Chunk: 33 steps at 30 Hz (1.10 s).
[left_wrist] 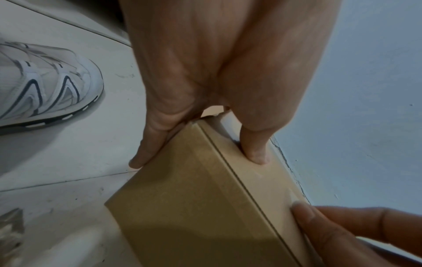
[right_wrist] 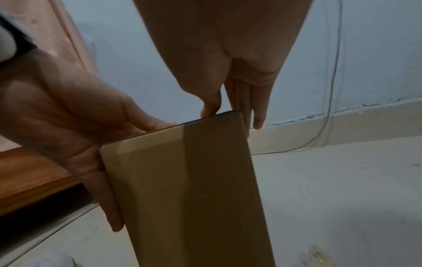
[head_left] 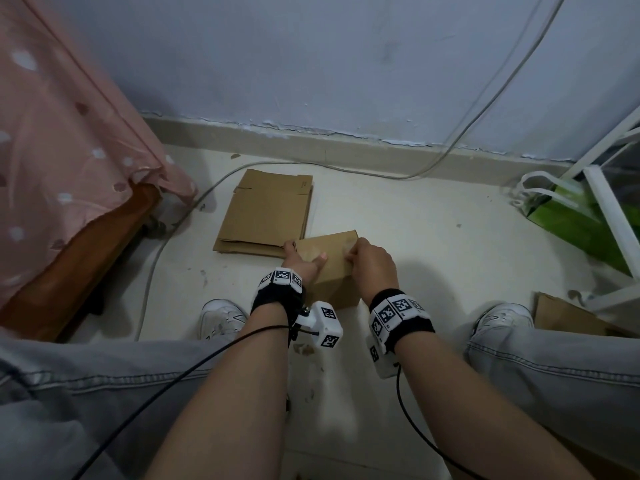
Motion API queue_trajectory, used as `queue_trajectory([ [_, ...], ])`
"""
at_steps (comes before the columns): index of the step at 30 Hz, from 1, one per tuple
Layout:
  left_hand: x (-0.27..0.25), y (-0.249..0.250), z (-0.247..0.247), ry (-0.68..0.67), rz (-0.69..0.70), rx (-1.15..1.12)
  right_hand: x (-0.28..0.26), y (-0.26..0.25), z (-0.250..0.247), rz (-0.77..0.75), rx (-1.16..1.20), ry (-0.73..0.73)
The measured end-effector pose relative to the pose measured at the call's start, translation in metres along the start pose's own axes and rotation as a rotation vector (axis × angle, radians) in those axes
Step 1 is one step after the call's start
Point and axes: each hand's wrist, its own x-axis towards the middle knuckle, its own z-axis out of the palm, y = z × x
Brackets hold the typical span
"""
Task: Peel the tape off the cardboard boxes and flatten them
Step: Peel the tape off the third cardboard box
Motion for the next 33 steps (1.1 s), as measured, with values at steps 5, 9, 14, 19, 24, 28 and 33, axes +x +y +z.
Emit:
queue_trajectory([
  [5, 0.002, -0.001, 0.0, -0.013, 0.0, -0.004, 0.002, -0.009, 0.0, -0.015, -0.186, -0.066],
  [9, 0.003, -0.004, -0.002, -0.029, -0.002, -0.005, 0.004, -0.01, 0.002, -0.008, -0.192, -0.063],
  [14, 0.008, -0.007, -0.006, -0.032, -0.013, 0.004, 0.018, 0.001, -0.014, 0.19, 0.082, 0.021],
  [19, 0.013, -0.009, -0.004, -0.035, -0.018, 0.003, 0.03, 0.025, -0.026, 0.409, 0.6, -0.037],
  [24, 0.014, -0.011, -0.004, -0.041, -0.012, -0.03, 0.019, 0.02, -0.027, 0.347, 0.734, 0.012],
  [28, 0.015, -0.014, -0.006, -0.063, -0.004, -0.065, 0.015, 0.022, -0.023, 0.389, 0.784, -0.024],
  [33, 0.018, -0.018, -0.01, -0.091, -0.042, -0.127, 0.015, 0.02, -0.024, 0.341, 0.78, -0.078],
])
